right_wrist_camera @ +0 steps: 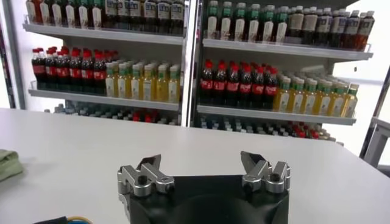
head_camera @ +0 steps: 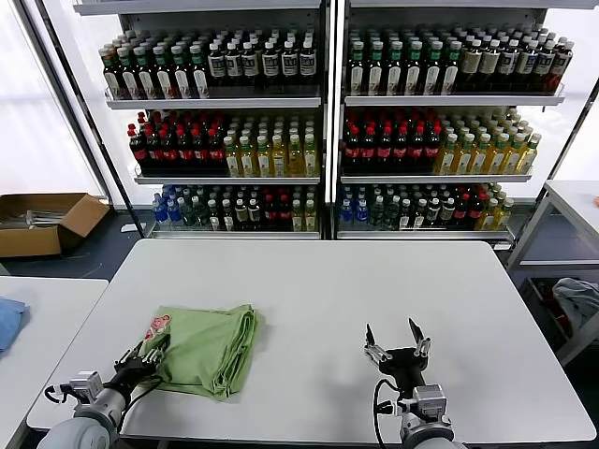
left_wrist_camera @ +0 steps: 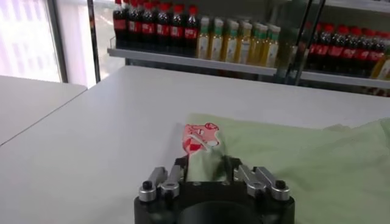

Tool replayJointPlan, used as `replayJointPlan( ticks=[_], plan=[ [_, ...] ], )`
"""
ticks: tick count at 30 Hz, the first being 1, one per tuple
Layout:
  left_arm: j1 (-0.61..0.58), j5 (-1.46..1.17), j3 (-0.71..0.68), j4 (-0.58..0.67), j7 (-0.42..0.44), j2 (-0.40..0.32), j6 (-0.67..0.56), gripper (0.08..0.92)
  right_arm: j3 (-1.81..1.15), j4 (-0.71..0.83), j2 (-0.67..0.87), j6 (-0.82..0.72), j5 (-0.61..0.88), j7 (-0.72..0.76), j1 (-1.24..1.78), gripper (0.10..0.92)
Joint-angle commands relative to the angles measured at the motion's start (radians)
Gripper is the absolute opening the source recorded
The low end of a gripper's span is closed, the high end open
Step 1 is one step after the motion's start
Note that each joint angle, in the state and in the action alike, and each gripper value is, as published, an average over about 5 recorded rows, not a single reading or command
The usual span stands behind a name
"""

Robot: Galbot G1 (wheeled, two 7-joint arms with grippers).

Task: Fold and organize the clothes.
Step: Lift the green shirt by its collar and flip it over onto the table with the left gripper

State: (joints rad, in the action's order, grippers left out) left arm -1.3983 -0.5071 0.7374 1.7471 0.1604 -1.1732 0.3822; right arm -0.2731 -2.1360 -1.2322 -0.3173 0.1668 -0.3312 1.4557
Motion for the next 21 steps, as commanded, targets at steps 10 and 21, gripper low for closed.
replayJointPlan(
  ticks=[10, 21],
  plan=[
    [-0.008, 0.028, 0.084, 0.043, -0.052, 0.001, -0.044, 0.143, 0.0, 0.002, 0.021, -0.021, 0.018, -0.006, -0.04, 0.823],
    [-0.03, 0.047, 0.333, 0.049, -0.051, 0.258, -0.061, 0.123, 0.01, 0.019, 0.031, -0.035, 0.042, -0.011, -0.086, 0.823]
  ],
)
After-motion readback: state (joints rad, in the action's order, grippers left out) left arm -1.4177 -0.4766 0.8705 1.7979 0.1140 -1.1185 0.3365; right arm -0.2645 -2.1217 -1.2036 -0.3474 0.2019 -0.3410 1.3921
